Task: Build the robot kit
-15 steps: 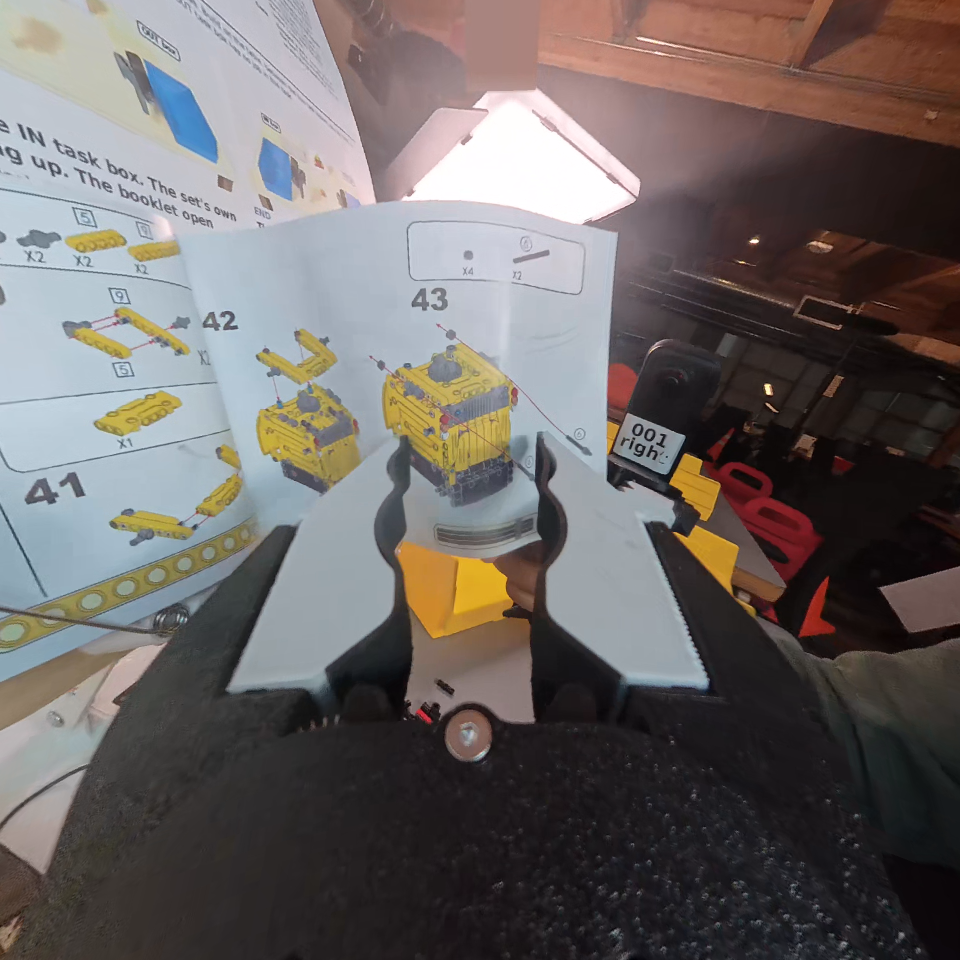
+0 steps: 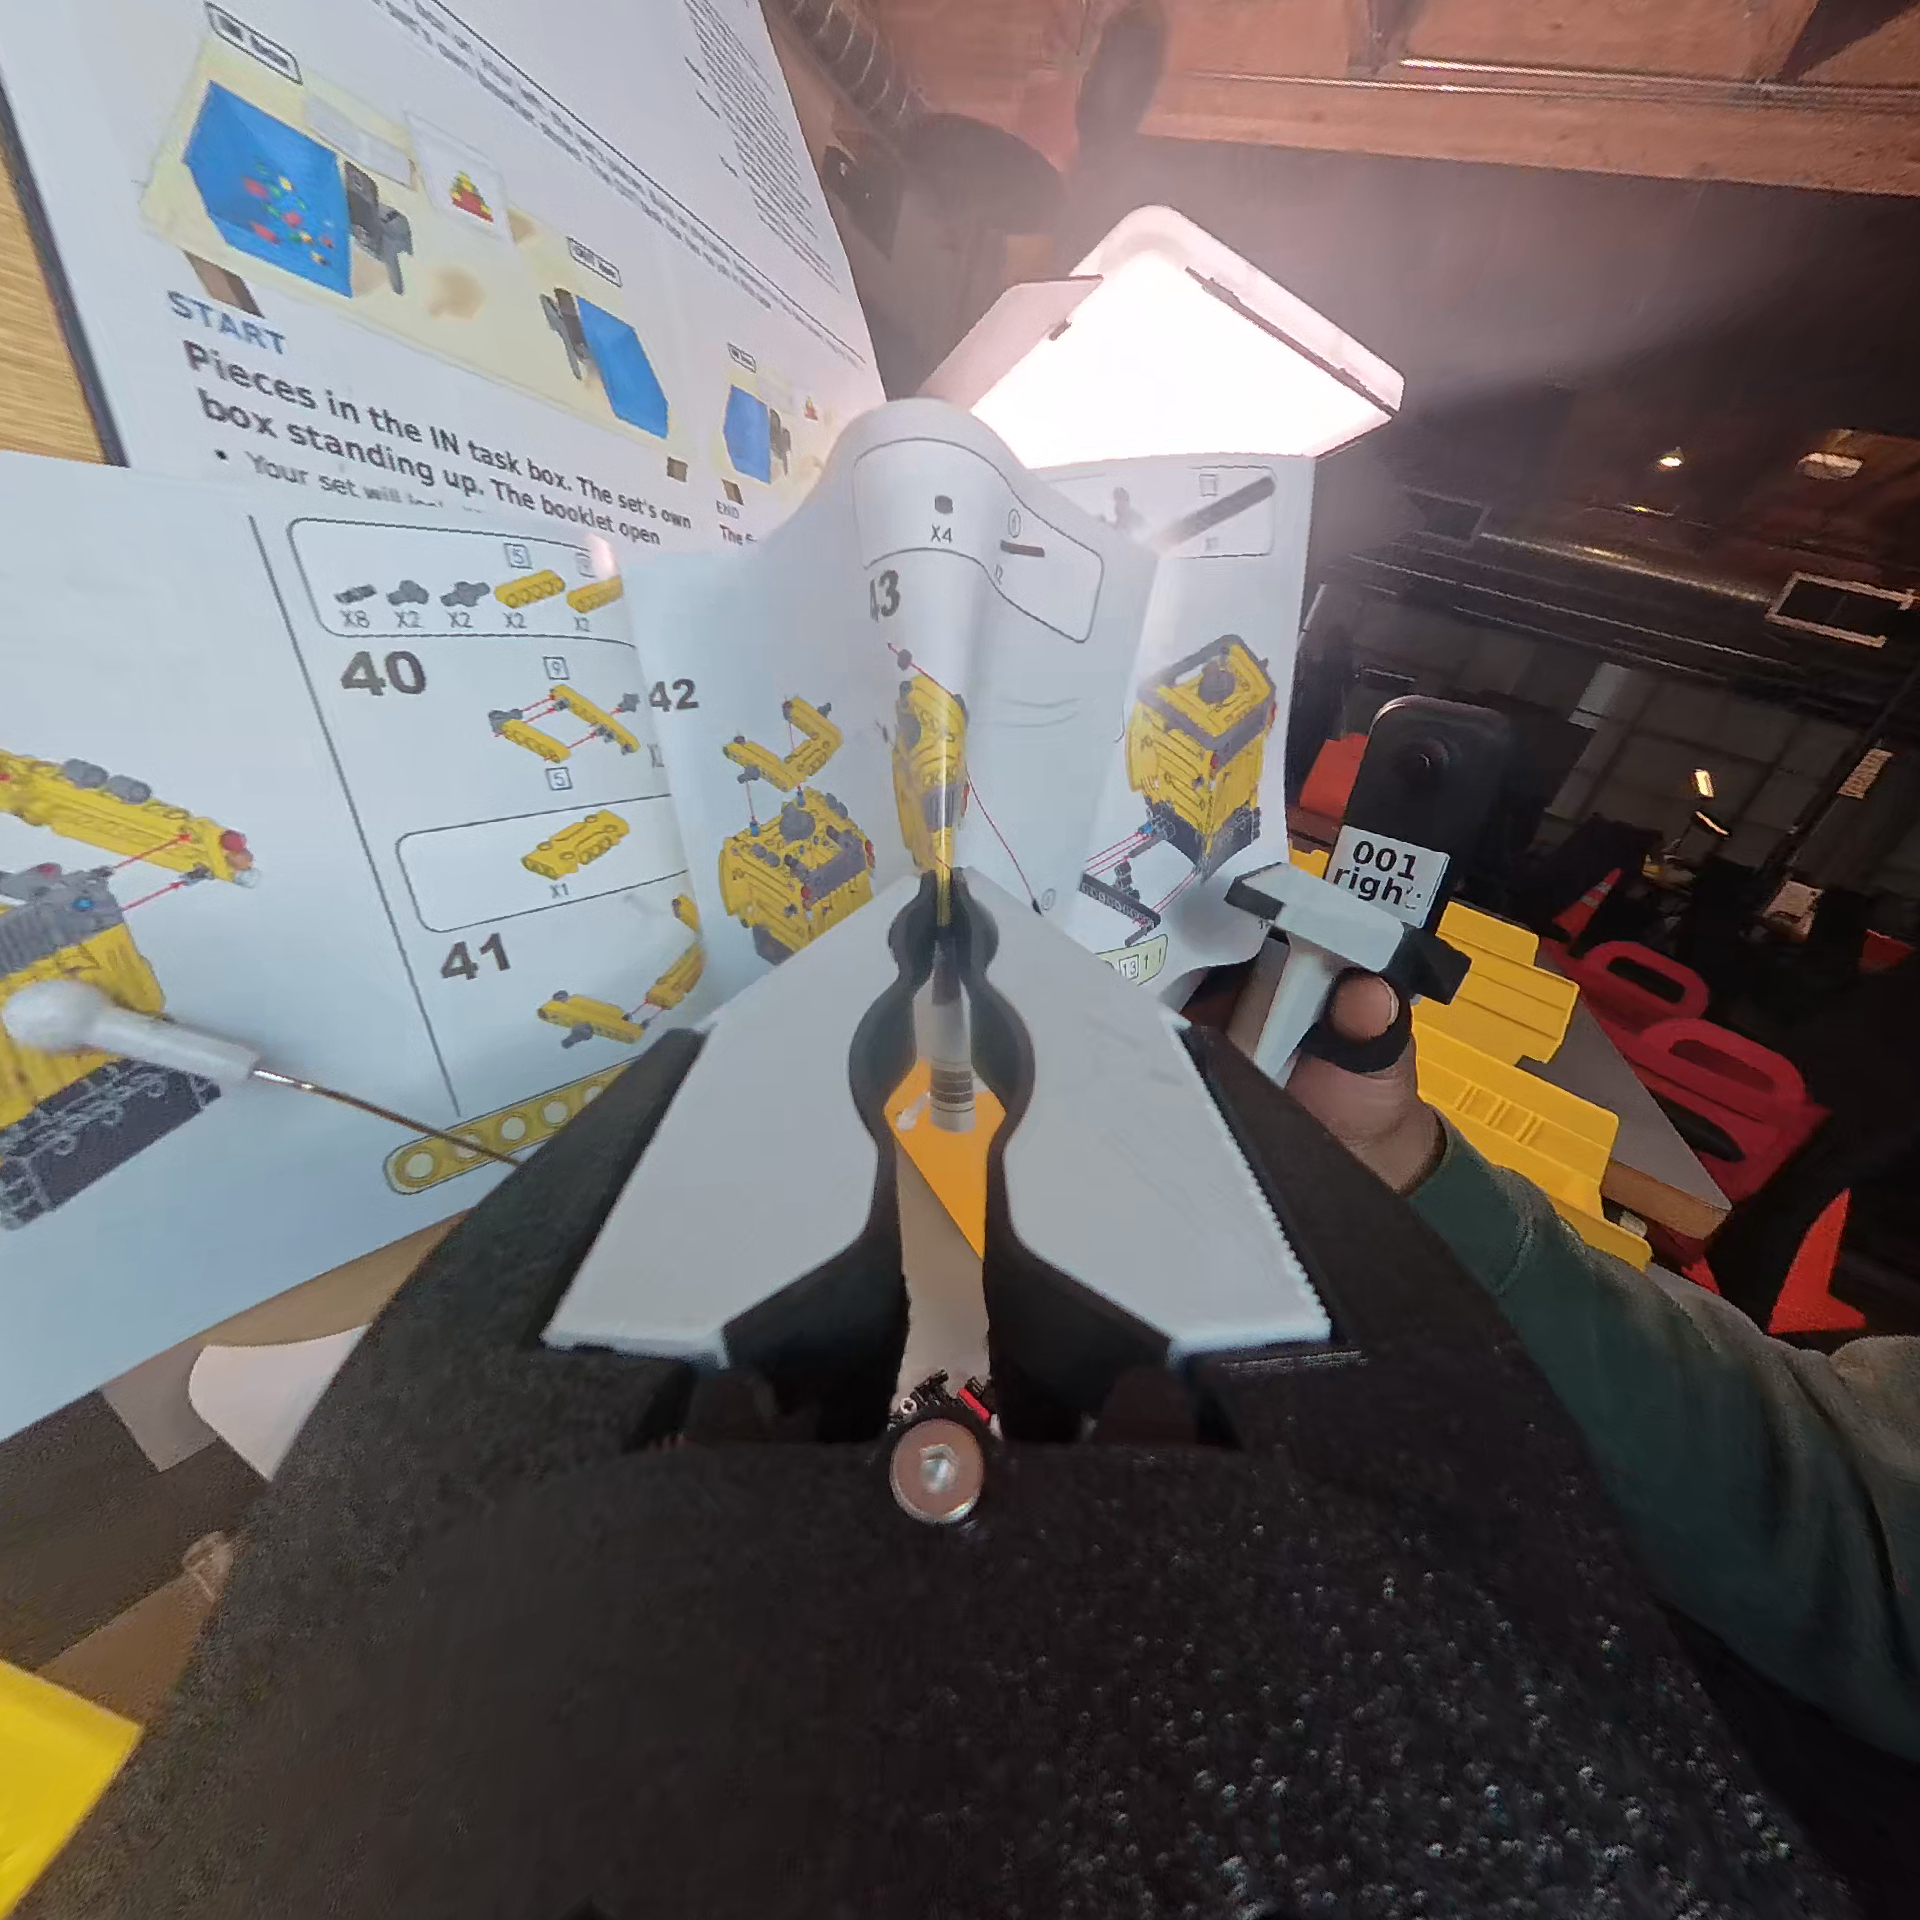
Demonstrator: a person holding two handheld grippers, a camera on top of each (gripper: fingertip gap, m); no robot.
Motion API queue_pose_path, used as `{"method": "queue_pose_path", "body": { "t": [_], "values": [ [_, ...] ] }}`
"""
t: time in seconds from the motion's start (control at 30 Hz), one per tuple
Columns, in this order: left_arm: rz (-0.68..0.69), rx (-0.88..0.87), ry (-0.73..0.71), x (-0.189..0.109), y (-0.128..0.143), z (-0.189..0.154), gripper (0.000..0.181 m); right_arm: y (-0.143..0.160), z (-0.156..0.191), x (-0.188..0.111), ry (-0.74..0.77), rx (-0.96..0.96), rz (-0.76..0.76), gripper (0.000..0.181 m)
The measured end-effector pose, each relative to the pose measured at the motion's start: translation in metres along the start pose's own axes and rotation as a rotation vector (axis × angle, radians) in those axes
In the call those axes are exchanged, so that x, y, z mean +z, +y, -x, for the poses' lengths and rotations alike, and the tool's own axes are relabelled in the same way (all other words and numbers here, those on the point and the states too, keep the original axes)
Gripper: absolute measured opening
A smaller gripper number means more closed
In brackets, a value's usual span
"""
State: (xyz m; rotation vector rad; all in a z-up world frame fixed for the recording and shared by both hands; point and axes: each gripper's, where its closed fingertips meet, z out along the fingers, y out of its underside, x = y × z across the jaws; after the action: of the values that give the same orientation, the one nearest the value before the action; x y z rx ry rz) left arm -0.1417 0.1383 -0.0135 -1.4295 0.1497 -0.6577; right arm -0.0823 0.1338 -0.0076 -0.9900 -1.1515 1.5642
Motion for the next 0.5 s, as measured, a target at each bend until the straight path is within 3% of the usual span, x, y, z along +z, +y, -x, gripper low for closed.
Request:
{"method": "queue_pose_path", "body": {
  "t": [0.1,0.3,0.4,0.5],
  "values": [
    [-0.039,-0.031,-0.061,-0.014,-0.009,0.02,0.001,-0.007,-0.029,-0.013,0.154,-0.009,-0.011,0.004],
    [-0.087,-0.186,-0.194,-0.047,-0.012,0.072,0.015,-0.005,-0.124,-0.077,0.757,-0.095,0.09,0.006],
    [-0.146,-0.175,-0.188,-0.059,-0.028,0.073,0.031,-0.004,-0.145,-0.104,0.951,-0.203,0.167,0.009],
    [-0.194,-0.113,-0.161,-0.07,-0.048,0.061,0.045,-0.006,-0.153,-0.116,1.034,-0.259,0.201,0.014]
  ]
}}
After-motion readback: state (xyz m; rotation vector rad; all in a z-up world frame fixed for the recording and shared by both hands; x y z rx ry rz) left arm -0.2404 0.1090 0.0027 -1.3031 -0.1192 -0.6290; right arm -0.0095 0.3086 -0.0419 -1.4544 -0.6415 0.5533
